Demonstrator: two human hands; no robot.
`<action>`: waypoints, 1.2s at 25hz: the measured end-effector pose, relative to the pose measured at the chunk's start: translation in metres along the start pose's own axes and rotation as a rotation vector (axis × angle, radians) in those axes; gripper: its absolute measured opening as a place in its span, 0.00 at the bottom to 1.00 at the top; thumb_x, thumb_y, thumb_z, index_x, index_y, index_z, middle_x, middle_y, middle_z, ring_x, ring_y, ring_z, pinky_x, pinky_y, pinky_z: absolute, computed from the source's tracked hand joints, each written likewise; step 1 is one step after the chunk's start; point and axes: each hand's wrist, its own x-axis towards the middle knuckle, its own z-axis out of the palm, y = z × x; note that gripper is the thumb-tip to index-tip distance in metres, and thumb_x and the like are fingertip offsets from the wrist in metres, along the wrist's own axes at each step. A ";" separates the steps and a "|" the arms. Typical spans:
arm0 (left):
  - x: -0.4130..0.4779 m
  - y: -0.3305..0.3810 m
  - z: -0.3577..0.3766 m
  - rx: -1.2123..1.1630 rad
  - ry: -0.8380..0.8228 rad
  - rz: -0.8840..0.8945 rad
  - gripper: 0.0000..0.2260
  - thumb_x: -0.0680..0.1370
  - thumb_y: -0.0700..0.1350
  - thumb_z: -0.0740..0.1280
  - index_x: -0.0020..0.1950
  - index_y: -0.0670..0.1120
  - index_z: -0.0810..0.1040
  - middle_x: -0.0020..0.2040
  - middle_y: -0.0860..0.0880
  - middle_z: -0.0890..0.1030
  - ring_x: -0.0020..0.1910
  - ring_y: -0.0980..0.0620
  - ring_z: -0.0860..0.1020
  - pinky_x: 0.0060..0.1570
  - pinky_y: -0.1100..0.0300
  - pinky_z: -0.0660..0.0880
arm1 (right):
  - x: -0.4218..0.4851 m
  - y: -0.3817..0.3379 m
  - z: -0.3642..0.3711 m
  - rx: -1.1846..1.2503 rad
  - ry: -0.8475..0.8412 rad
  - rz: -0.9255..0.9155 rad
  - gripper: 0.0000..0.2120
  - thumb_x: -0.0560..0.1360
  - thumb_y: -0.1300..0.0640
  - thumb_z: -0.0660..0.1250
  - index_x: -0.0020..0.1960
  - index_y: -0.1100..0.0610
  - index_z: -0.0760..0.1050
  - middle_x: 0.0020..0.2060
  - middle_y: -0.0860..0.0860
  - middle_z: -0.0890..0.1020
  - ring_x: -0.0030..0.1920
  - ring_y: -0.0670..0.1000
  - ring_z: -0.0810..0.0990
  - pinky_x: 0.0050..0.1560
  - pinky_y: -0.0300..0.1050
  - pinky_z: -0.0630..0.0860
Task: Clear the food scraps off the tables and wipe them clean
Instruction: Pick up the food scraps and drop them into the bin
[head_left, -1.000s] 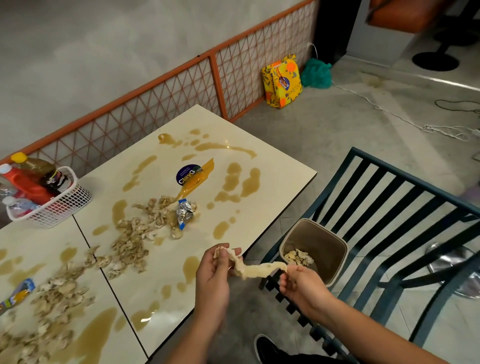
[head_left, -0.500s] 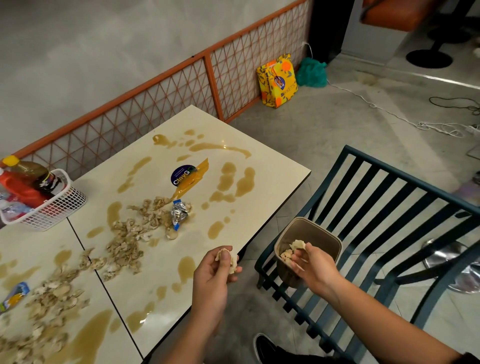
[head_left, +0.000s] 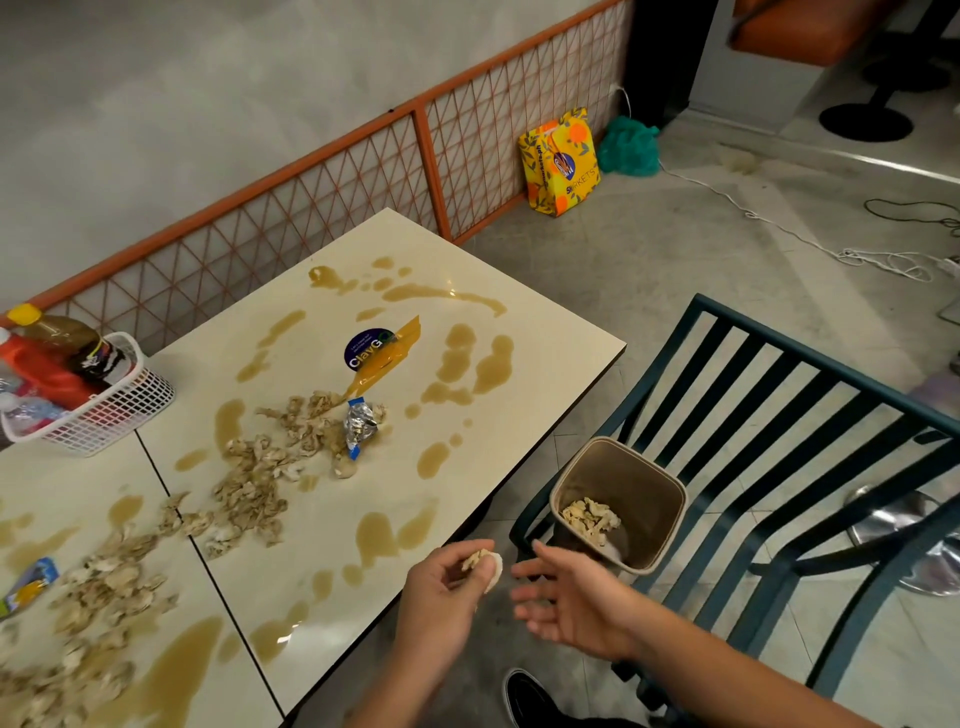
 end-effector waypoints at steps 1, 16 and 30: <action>0.002 -0.005 0.001 0.056 -0.008 0.014 0.07 0.75 0.42 0.74 0.50 0.53 0.85 0.45 0.54 0.86 0.45 0.56 0.83 0.44 0.62 0.80 | -0.002 0.002 0.016 -0.028 -0.087 -0.007 0.22 0.80 0.46 0.67 0.63 0.63 0.77 0.52 0.61 0.80 0.47 0.57 0.81 0.47 0.48 0.78; 0.014 -0.035 -0.040 0.038 -0.022 0.023 0.06 0.76 0.39 0.72 0.50 0.49 0.84 0.46 0.49 0.86 0.49 0.49 0.84 0.52 0.57 0.78 | 0.027 -0.025 -0.059 0.177 0.628 -0.094 0.20 0.73 0.70 0.71 0.64 0.60 0.75 0.54 0.62 0.83 0.52 0.57 0.83 0.40 0.47 0.81; -0.032 -0.046 -0.167 -0.131 0.300 -0.105 0.07 0.80 0.39 0.67 0.51 0.48 0.83 0.46 0.50 0.86 0.41 0.55 0.82 0.41 0.63 0.74 | 0.083 -0.025 0.150 -0.910 0.230 -0.173 0.10 0.76 0.60 0.69 0.57 0.54 0.79 0.49 0.58 0.86 0.40 0.50 0.82 0.39 0.43 0.74</action>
